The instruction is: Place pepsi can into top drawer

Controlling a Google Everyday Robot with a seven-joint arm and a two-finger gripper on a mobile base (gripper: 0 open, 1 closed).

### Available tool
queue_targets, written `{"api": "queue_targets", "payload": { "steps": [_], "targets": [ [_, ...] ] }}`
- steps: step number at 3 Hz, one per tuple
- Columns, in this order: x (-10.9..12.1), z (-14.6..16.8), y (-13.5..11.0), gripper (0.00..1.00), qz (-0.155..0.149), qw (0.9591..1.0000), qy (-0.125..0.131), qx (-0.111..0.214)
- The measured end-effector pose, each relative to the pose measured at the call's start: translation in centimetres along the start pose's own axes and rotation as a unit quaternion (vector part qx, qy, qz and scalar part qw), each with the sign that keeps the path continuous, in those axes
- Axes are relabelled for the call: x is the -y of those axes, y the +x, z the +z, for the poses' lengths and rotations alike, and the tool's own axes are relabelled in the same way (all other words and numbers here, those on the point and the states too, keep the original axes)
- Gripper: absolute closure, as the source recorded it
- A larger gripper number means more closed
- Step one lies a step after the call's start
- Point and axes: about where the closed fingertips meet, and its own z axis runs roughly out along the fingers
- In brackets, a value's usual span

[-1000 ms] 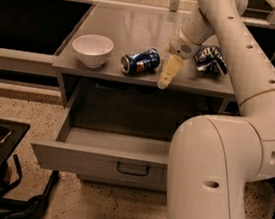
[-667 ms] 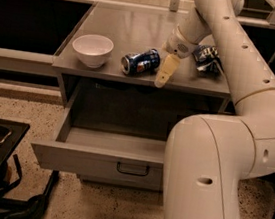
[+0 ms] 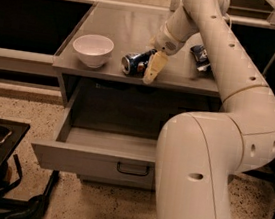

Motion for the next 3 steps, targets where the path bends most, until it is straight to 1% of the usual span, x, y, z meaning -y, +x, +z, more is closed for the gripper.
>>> {"api": "queue_targets", "payload": {
  "steps": [1,2,3],
  "targets": [
    [-0.23,0.77,0.11,0.00,0.001,1.0000,-0.007,-0.001],
    [-0.23,0.77,0.11,0.19,0.001,1.0000,-0.007,-0.001],
    [-0.23,0.78,0.11,0.42,0.001,1.0000,-0.007,-0.001]
  ]
}}
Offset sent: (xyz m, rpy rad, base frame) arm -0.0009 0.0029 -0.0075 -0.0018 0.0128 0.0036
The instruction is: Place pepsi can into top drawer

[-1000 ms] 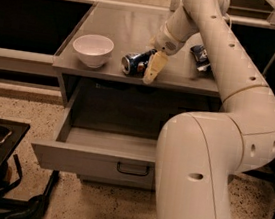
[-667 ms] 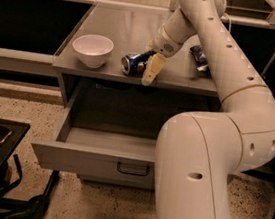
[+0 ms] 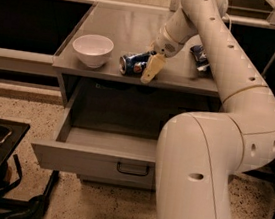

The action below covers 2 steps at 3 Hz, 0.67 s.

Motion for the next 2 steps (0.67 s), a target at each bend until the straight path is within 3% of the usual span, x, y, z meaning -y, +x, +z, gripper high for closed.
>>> {"api": "queue_targets", "payload": {
  "steps": [2],
  "targets": [
    [-0.28,-0.25,-0.21,0.88,0.000,1.0000,0.000,0.000]
  ]
}}
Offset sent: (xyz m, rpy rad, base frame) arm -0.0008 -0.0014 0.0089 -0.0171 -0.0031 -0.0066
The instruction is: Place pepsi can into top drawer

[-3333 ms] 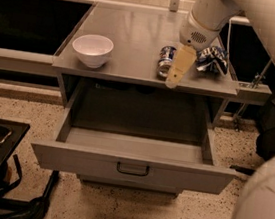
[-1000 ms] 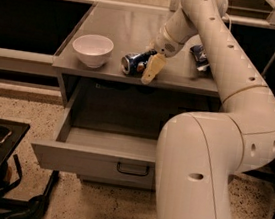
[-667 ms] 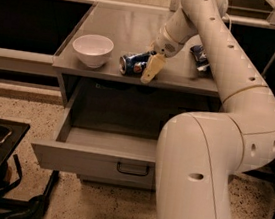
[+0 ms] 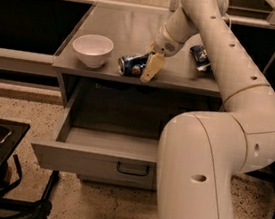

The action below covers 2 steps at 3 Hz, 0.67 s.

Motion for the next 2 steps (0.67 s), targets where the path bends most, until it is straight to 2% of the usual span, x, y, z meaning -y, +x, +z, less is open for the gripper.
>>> {"api": "queue_targets", "payload": {
  "steps": [1,2],
  "targets": [
    [-0.5,-3.2,-0.7,1.00,0.008,0.9996,0.015,-0.024],
    [-2.4,-9.2,-0.7,1.00,0.042,0.9965,0.043,-0.058]
  ]
}}
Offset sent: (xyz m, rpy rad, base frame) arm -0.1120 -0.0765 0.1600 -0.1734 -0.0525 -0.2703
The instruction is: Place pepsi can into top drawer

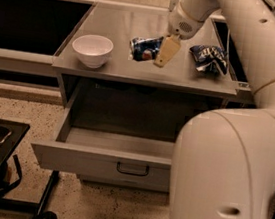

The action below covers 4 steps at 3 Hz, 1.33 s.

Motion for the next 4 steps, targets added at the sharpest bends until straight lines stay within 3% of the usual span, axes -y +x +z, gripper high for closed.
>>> {"api": "queue_targets", "payload": {
  "steps": [1,2,3,4],
  "targets": [
    [-3.1,-6.7,1.5,1.00,0.052,0.9979,0.031,-0.022],
    [-7.7,-7.9,4.2,1.00,0.098,0.9952,0.011,0.003],
    [-11.9,-2.2,6.0,1.00,0.118,0.9871,-0.054,0.094],
    [-14.9,8.5,9.0,1.00,0.146,0.9602,-0.113,0.209]
  ]
}}
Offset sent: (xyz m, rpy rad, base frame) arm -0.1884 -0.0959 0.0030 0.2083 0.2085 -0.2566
